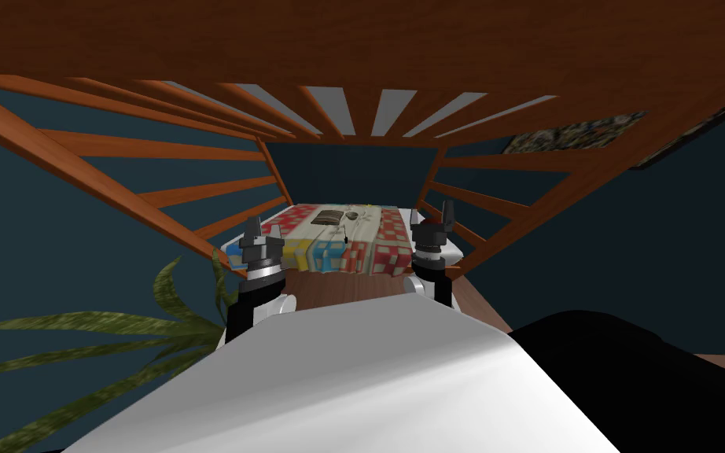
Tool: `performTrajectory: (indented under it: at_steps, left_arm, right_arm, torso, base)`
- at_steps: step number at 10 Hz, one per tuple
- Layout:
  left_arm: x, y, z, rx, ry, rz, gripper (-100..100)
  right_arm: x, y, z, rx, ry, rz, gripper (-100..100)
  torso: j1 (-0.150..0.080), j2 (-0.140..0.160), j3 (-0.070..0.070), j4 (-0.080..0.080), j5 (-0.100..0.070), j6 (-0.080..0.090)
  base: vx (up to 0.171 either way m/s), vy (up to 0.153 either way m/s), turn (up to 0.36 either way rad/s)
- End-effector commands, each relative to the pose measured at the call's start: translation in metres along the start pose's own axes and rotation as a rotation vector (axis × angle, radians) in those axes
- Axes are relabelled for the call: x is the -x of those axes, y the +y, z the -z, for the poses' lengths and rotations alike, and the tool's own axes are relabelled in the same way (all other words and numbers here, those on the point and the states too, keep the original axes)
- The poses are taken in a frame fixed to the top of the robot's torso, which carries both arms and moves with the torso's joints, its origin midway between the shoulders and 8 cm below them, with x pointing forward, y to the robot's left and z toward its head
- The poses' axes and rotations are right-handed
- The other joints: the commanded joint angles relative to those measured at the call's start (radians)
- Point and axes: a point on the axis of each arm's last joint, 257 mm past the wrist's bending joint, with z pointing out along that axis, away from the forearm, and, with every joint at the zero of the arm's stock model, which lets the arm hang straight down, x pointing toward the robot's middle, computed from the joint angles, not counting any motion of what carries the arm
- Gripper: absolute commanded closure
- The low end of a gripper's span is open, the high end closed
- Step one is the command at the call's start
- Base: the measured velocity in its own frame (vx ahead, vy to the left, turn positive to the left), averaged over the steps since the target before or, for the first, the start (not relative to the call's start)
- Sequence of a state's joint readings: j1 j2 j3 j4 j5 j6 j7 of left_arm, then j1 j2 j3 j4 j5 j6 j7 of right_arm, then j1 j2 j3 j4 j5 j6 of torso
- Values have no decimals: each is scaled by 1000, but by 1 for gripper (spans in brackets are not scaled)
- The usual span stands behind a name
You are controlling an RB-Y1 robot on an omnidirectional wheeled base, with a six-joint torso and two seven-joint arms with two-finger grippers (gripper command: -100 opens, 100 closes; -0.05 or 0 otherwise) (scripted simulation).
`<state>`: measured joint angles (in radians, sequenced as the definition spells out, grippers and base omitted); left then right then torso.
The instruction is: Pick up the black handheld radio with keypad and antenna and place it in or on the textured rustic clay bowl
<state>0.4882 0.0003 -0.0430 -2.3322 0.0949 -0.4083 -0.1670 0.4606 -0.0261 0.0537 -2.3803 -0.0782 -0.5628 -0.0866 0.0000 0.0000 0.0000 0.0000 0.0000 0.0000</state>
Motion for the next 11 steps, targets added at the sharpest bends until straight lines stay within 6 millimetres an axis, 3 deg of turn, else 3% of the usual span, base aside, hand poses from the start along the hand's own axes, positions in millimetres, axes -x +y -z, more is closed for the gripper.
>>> performTrajectory:
  at_steps: [1, 5, 6, 11]
  left_arm:
    - [-5, 5, 1, 7, 35, -26, -100]
    - [-17, 31, 6, 51, 126, -129, -100]
    - [-22, 51, 10, 82, 160, -190, -100]
    - [-28, 105, 23, 171, 234, -353, -100]
  right_arm:
    - [0, 0, 0, 0, 0, 0, 0]
    - [0, 0, 0, 0, 0, 0, 0]
    - [0, 0, 0, 0, 0, 0, 0]
    - [0, 0, 0, 0, 0, 0, 0]
  torso:
    - [0, 0, 0, 0, 0, 0]
    - [-2, -2, -1, 0, -1, 0]
    - [-3, -2, -1, 0, -1, 0]
    - [-6, -3, -2, -1, -1, 0]
  base:
    - [4, -12, -15]
    - [20, -36, -26]
    - [53, -76, -59]
    - [42, -82, -47]
